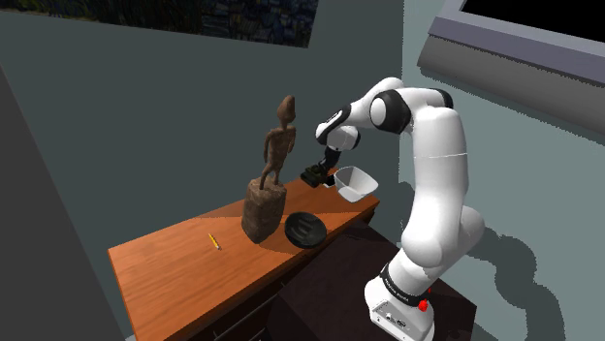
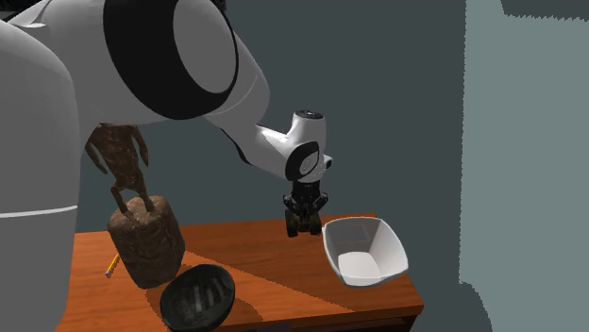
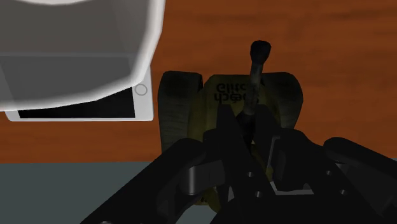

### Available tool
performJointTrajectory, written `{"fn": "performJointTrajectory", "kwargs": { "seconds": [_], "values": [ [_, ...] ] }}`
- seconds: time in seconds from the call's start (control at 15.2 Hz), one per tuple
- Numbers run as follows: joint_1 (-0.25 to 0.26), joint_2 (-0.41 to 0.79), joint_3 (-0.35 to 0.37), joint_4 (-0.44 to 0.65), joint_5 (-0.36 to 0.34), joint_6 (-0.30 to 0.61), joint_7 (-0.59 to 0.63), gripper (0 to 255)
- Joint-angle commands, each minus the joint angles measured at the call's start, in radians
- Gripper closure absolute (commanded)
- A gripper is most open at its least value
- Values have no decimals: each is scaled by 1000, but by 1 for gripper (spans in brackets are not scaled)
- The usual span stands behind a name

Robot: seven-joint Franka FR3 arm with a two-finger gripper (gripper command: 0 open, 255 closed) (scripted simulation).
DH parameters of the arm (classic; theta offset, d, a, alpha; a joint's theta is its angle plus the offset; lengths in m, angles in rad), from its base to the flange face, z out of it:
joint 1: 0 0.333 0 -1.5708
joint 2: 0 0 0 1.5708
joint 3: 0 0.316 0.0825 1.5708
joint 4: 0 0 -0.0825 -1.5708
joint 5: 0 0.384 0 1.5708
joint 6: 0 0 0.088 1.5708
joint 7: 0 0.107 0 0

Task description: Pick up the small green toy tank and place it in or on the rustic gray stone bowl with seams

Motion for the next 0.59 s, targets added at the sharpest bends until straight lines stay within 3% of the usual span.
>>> {"fn": "performJointTrajectory", "kwargs": {
  "seconds": [0.0, 0.53],
  "values": [
    [6, -24, -8, -8, -9, -14, 5, 255],
    [28, -104, -39, -16, -46, -85, 31, 255]
  ]
}}
